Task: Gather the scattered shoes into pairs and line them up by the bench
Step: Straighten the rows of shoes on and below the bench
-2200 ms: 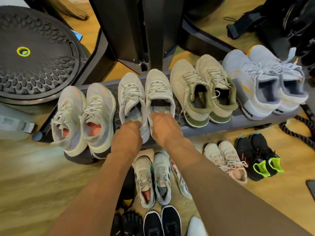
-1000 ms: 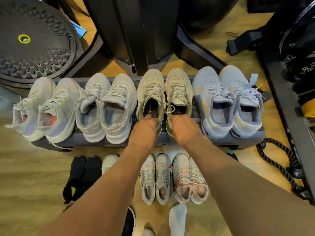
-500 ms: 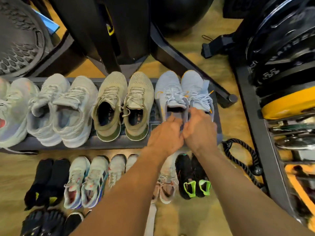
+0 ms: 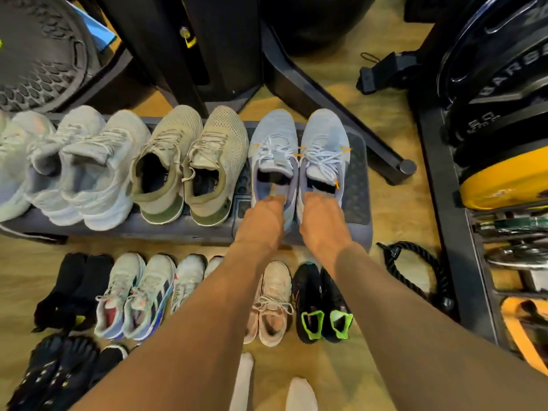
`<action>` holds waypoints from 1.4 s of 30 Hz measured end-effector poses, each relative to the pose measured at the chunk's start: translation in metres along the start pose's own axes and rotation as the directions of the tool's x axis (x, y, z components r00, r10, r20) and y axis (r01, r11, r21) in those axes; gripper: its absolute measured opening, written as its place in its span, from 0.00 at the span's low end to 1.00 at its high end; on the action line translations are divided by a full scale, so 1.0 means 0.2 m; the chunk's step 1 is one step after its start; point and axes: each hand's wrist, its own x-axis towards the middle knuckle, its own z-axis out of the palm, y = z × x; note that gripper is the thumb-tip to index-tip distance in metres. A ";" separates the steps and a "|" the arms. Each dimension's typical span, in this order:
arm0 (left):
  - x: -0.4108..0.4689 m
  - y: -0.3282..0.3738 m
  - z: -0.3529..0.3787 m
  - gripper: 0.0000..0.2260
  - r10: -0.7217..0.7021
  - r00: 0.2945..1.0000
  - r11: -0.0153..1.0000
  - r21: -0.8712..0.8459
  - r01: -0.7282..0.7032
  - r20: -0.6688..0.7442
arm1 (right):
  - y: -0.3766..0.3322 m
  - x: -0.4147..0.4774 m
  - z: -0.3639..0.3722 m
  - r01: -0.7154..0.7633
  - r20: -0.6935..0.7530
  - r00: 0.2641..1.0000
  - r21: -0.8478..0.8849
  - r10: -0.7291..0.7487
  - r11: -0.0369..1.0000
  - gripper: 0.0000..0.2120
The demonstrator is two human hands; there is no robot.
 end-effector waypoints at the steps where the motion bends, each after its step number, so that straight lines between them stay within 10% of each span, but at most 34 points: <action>1: 0.00 0.01 0.00 0.12 -0.013 1.000 1.000 0.015 0.013 -0.003 | 0.01 0.00 0.01 0.003 -0.006 1.000 0.032 -0.002 0.999 0.15; 11: -0.11 0.02 0.09 0.20 -0.084 0.984 0.996 0.030 0.089 -0.154 | 0.05 -0.08 0.00 0.087 -0.042 0.995 -0.015 -0.088 0.996 0.15; 16: -0.37 0.02 0.31 0.22 0.019 0.919 0.975 -0.196 -0.105 -0.395 | 0.11 -0.31 0.15 0.206 -0.258 0.950 0.099 -0.174 0.974 0.25; 25: -0.66 -0.04 1.06 0.18 0.082 0.984 0.995 -0.078 -0.070 0.160 | 0.42 -0.74 0.88 -0.174 -0.008 0.984 0.198 0.180 0.965 0.20; 35: -0.39 -0.19 1.95 0.17 0.133 0.927 0.980 0.091 -0.175 0.352 | 0.89 -0.63 1.70 -0.266 0.191 0.945 -0.026 0.266 0.964 0.16; 42: -0.17 -0.23 2.21 0.21 0.223 0.938 0.902 0.308 -0.301 0.264 | 1.03 -0.38 1.82 -0.237 0.044 0.969 -0.135 0.245 0.962 0.15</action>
